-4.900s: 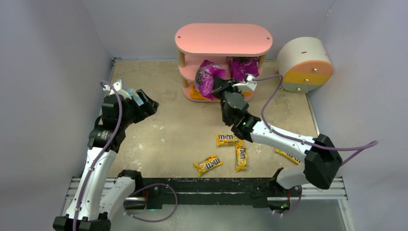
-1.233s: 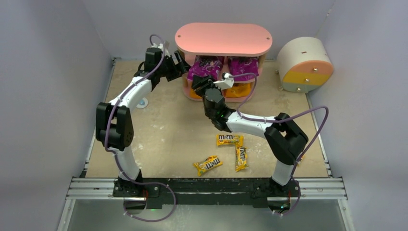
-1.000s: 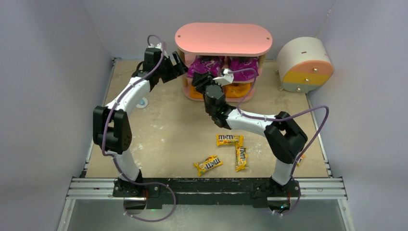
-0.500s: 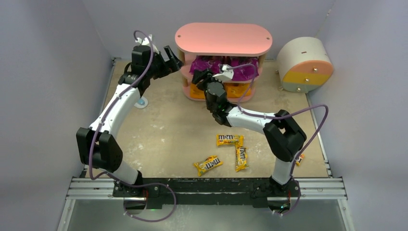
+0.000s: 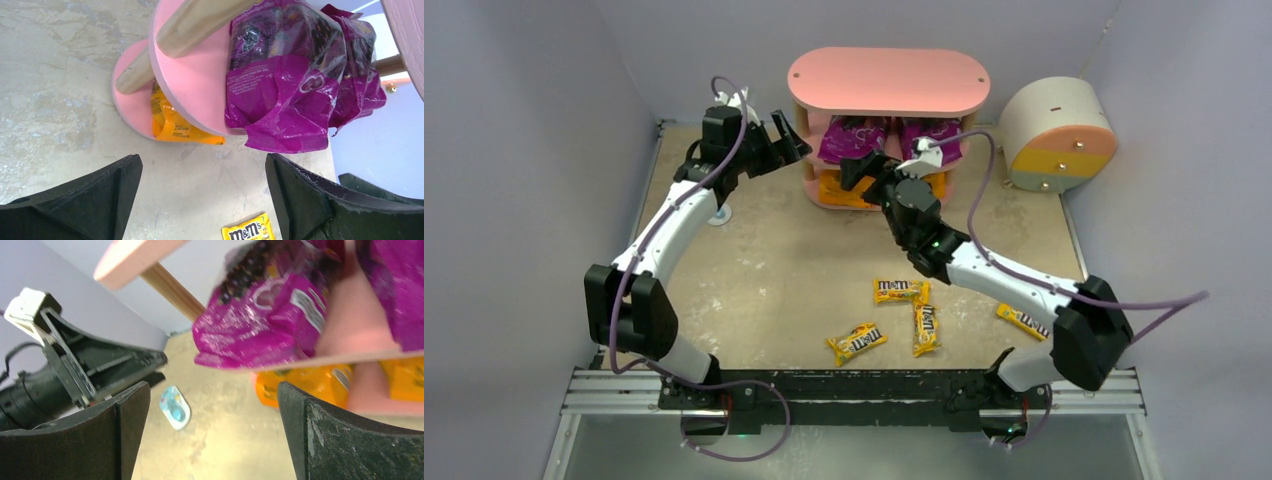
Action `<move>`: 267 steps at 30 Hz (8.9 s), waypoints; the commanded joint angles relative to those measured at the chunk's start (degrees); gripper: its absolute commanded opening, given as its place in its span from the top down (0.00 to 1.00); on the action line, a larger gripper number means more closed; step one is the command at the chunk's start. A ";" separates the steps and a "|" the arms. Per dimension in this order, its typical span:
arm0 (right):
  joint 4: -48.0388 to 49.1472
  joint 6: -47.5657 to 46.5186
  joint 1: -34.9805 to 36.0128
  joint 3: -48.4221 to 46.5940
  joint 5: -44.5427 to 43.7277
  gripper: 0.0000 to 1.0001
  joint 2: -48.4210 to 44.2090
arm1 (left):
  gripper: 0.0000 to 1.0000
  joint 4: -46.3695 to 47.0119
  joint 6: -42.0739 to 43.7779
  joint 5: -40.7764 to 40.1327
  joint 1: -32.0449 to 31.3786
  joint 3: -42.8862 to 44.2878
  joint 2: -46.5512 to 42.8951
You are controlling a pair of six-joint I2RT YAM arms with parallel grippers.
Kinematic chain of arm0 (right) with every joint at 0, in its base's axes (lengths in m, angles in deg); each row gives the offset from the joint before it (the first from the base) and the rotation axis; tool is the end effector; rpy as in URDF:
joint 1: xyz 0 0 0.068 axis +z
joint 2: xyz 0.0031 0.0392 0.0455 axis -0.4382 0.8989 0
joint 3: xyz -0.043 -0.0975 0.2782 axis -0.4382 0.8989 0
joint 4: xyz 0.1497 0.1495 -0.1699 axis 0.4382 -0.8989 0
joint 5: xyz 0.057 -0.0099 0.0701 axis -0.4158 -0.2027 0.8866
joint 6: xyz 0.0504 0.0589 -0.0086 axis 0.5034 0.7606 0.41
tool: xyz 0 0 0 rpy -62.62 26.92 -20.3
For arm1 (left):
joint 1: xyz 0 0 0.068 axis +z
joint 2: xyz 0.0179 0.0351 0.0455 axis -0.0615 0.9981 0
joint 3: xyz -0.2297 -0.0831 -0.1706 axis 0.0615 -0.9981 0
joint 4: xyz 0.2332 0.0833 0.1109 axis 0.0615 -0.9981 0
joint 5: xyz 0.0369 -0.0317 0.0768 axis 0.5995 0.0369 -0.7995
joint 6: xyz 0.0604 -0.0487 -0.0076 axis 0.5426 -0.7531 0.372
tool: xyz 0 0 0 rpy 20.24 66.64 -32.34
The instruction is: Place and organize the candy bags onto the shelf
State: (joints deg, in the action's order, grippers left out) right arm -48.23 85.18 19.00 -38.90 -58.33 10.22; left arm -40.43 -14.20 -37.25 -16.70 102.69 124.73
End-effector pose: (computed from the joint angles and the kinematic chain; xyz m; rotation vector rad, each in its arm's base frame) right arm 0.2902 0.2419 0.3669 0.3715 1.4553 0.8035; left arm 0.3861 -0.1075 0.3571 -0.2536 2.0796 -0.7909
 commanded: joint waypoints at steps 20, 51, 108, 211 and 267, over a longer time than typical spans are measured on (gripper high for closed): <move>-17.97 -4.74 -0.17 14.79 0.79 0.10 -27.99 | 0.36 18.36 -9.58 11.01 -1.98 5.65 10.90; -11.96 -2.43 -8.51 -11.75 0.65 0.70 8.52 | 0.39 22.55 -6.46 11.96 -2.30 5.34 6.97; -37.60 -2.93 -13.65 20.81 0.47 0.02 -39.49 | 0.06 -5.41 2.32 -12.34 -5.38 -19.84 -33.28; -54.50 -28.48 -12.26 16.53 67.43 0.46 -37.34 | 1.00 -12.49 71.40 26.46 -34.85 -11.97 -15.05; -68.08 -13.61 -37.05 -68.19 56.40 0.99 18.39 | 0.00 6.42 18.65 -50.85 -34.83 -38.54 -48.98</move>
State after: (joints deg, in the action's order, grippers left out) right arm -111.96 70.45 -17.11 -100.97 -10.02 25.78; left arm -33.74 5.47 -86.60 -51.56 64.09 74.22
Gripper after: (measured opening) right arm 0.134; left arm 0.996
